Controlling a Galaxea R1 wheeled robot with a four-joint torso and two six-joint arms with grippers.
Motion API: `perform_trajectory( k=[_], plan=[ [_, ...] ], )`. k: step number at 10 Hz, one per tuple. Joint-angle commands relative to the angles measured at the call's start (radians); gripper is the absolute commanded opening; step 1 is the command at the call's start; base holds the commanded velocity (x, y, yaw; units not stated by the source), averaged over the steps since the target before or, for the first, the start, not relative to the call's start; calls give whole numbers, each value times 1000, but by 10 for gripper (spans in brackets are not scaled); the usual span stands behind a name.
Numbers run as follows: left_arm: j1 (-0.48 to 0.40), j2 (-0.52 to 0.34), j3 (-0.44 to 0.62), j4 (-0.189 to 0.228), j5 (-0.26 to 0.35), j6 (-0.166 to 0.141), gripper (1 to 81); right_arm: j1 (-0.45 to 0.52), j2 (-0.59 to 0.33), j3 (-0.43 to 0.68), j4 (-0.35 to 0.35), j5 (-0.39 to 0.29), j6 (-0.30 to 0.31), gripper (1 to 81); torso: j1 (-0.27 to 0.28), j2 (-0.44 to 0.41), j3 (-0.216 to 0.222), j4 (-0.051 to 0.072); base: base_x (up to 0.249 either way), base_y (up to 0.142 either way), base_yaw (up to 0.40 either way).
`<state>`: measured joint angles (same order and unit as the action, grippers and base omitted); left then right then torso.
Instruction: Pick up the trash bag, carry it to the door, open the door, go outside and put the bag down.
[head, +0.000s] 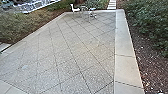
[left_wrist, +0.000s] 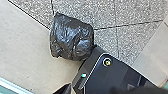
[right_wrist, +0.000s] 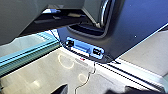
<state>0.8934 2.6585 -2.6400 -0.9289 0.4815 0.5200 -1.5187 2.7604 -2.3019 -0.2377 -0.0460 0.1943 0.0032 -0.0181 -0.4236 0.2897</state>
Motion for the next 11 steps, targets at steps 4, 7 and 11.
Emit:
perform_trajectory(
  k=[4, 7, 11],
  plan=[
    [288, 158, -69, 96, -61, 137, 811, -18, 3, 4, 3, -72, 0, 811, 0, 0, 202, 0, 0, 0, 0],
    [400, 221, -69, 220, -64, 140, 811, -16, 4, -3, 6, -52, 8, 811, -1, -1, 211, 0, 0, 0, 0],
    [503, 288, -66, 334, -141, 140, 811, -15, 11, -16, 6, -49, 11, 811, -3, -2, 267, -85, 0, 0, 0]
  ],
)
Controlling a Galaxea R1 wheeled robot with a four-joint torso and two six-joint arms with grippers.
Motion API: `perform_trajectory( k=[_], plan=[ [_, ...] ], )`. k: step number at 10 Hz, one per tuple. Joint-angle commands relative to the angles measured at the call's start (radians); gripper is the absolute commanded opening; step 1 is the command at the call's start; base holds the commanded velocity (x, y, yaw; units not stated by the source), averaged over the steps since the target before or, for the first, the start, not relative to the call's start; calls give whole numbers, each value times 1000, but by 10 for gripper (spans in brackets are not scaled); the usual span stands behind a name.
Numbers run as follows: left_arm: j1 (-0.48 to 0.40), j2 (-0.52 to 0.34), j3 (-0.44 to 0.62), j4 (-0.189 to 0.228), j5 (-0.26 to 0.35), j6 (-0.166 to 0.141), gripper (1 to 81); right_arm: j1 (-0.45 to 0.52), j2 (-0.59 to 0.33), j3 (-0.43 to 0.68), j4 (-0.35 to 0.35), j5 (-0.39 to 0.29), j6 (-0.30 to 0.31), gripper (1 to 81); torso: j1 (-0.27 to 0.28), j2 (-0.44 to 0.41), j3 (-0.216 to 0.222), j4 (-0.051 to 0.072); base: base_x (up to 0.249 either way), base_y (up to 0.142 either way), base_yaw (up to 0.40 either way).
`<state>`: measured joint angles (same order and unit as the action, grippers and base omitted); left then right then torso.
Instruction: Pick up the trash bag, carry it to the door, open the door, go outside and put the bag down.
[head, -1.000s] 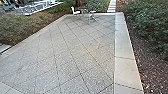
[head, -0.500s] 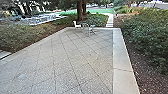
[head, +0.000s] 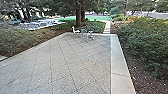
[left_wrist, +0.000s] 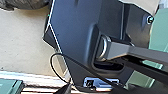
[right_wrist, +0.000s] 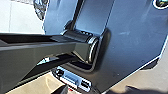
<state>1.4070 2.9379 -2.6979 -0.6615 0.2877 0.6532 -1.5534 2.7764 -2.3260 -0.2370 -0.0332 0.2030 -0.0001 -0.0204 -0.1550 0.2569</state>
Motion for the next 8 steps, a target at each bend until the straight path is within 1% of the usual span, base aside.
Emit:
perform_trajectory(
  k=[1, 2, 3, 4, 5, 6, 7, 8],
  plan=[
    [-1, 12, -7, 66, 53, 6, 811, 20, -4, 8, 5, -62, 3, 811, 0, 0, 0, -75, 0, 0, 0],
    [3, 14, -7, 74, 51, 6, 811, 20, -4, 8, 5, -62, 4, 811, 0, 0, 0, -117, 0, 0, 0],
    [8, 15, -7, 74, 51, 6, 811, 20, -2, 8, 4, -62, 3, 811, 0, 0, 1, -148, 0, 0, 0],
    [11, 18, -10, 74, 50, 6, 811, 18, -1, 7, 2, -62, 3, 811, 0, 0, 32, -90, 0, 0, 0],
    [14, 21, -11, 74, 44, 6, 811, 18, 2, -1, 2, -62, 3, 811, 0, 0, 92, -119, 0, 0, 0],
    [19, 24, -11, 74, 36, 5, 811, 18, 10, -13, 2, -62, 3, 811, 0, 0, 110, -136, 0, 0, 0],
    [22, 28, -11, 76, 28, 5, 811, 18, 21, -31, 2, -62, 3, 811, 0, 0, 134, -142, 0, 0, 0],
    [25, 29, -11, 76, 19, 3, 811, 18, 31, -50, 2, -62, 3, 811, 0, 0, 67, -144, 0, 0, 0]
  ],
)
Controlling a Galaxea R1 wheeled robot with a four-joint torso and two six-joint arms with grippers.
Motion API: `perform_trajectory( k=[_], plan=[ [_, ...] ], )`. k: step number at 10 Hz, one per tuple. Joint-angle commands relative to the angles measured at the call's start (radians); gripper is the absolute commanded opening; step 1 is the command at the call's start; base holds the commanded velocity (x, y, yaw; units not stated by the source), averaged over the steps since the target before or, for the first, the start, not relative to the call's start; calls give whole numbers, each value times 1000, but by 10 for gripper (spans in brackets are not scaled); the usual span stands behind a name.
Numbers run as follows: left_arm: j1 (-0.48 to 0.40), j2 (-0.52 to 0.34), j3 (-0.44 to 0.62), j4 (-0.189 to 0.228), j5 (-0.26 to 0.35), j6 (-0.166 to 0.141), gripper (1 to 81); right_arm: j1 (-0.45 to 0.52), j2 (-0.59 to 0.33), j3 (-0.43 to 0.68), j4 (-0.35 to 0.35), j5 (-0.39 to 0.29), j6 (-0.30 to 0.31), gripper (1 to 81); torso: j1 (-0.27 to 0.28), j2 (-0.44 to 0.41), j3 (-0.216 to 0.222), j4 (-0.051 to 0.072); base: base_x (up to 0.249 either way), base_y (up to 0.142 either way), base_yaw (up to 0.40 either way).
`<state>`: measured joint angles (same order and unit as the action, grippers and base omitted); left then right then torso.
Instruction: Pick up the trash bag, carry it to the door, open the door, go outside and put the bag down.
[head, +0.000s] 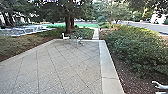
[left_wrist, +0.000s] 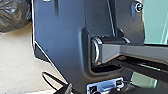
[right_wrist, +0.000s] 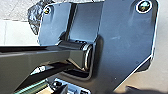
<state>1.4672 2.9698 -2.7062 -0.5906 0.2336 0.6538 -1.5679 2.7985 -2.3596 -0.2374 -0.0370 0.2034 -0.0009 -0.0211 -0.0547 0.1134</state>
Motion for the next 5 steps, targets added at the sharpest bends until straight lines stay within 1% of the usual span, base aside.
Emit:
perform_trajectory(
  k=[1, 2, 3, 4, 5],
  plan=[
    [-34, -1, -4, 2, 63, 3, 811, 31, 26, -38, 1, -58, 2, 811, 1, 0, -1, 0, 0, 0, 0],
    [-26, 2, -4, -5, 8, 1, 811, 31, 50, -77, 1, -57, 2, 811, 1, -1, 14, 0, 0, 0, 0],
    [-17, 6, -4, -5, -64, 1, 811, 27, 81, -125, -3, -32, -2, 811, 1, -1, 22, 0, 0, 0, 0],
    [-8, 12, -4, -3, -114, 1, 811, 24, 107, -173, -5, -12, -6, 811, 1, -1, 24, 0, 0, 0, 0],
    [-8, 14, -4, -6, -128, 1, 811, 19, 129, -212, -6, -9, -7, 811, 1, -2, 22, 0, 0, 0, 0]
  ],
)
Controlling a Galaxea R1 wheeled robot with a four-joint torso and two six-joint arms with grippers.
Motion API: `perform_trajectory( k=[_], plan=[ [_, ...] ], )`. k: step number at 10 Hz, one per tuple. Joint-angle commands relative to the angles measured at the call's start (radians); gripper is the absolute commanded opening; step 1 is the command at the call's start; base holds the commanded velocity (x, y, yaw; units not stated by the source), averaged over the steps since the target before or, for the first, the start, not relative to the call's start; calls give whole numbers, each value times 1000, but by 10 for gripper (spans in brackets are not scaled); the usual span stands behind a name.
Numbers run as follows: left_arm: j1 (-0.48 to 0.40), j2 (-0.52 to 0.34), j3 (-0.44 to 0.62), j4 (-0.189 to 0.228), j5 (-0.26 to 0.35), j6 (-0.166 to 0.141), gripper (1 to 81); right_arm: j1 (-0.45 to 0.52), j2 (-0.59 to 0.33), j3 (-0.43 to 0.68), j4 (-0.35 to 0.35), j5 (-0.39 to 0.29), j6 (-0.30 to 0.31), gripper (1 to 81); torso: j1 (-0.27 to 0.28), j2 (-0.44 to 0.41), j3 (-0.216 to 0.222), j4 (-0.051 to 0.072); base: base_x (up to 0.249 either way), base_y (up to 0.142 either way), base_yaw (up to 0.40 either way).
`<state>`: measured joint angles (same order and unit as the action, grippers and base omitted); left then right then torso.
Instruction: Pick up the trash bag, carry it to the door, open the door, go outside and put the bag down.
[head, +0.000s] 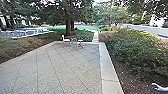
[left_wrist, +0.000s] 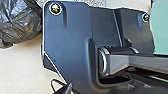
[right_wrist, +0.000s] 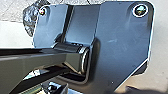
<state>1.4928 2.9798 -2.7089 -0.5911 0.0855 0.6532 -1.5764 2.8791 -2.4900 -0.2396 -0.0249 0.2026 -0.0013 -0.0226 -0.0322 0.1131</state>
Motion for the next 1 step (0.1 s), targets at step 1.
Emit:
perform_trajectory(
  k=[1],
  plan=[
    [-33, 7, -2, -6, 2, 2, 811, 29, 67, -111, -6, -20, -8, 811, 1, 0, 0, 0, 0, 0, 0]
  ],
)
